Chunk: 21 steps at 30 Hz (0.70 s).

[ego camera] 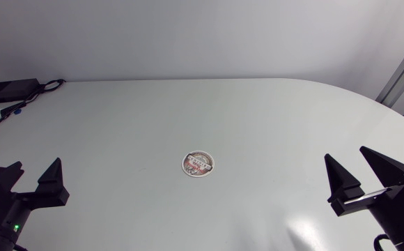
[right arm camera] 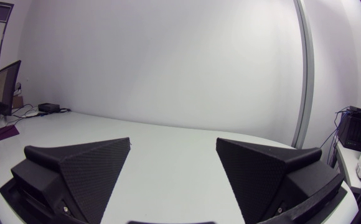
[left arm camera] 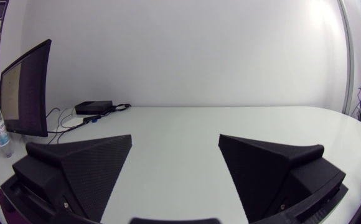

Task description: Turn the coaster over.

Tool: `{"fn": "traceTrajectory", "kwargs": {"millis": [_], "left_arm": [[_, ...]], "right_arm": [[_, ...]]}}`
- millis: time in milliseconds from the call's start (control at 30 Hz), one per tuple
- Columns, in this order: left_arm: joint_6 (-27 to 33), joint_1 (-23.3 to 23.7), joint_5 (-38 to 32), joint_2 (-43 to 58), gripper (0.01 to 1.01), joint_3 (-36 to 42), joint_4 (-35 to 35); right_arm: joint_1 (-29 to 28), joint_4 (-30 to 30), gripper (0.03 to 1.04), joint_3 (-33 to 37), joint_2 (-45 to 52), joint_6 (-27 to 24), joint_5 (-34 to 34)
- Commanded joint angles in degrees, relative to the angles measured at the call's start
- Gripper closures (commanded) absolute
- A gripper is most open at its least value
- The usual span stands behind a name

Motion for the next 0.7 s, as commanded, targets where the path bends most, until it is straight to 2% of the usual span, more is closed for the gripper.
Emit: {"fn": "traceTrajectory", "kwargs": {"millis": [0,667], "left_arm": [[-0.3,-0.5,-0.5,-1.1,0.048,-1.4,0.6],[0.1,-1.1,-0.5,-1.1,0.048,-1.4,0.5]], "right_arm": [[0.3,-0.4,0.07,-2.6,-0.6,1.8,0.3],[1.0,-0.3,0.07,-2.7,-0.6,1.8,0.3]]}}
